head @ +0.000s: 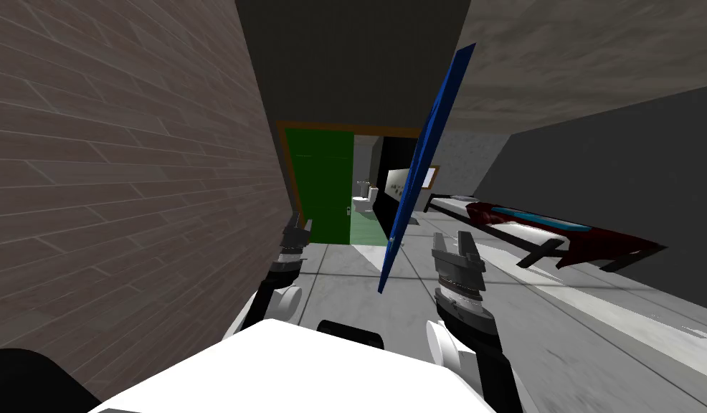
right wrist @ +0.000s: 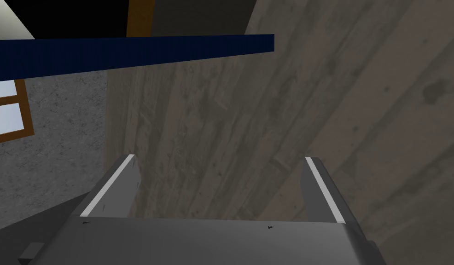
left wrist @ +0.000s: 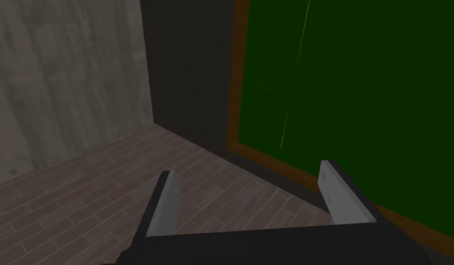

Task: Pull the door open

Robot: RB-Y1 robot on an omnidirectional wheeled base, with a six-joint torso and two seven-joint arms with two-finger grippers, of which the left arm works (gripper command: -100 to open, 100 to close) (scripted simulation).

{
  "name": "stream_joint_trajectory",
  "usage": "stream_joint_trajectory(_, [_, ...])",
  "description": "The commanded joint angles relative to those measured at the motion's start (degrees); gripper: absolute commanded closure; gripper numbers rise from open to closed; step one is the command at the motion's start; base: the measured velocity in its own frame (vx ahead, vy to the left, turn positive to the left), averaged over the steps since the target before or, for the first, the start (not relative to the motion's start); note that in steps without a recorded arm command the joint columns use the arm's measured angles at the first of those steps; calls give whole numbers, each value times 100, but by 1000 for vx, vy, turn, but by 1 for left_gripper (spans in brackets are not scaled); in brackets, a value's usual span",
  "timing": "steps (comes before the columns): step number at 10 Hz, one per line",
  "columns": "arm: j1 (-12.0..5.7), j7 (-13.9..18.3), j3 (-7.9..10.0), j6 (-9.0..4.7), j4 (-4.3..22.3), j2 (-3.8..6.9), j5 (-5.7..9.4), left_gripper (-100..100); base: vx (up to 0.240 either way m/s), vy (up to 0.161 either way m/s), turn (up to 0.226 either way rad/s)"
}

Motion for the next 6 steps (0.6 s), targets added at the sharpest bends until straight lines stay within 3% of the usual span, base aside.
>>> stream_joint_trajectory(1, [-70,0,150,-39,184,70,-32,-100,59,13,-151])
stream_joint_trajectory(6, [-302,-1,644,-169,790,250,-139,-100,123,4,-119])
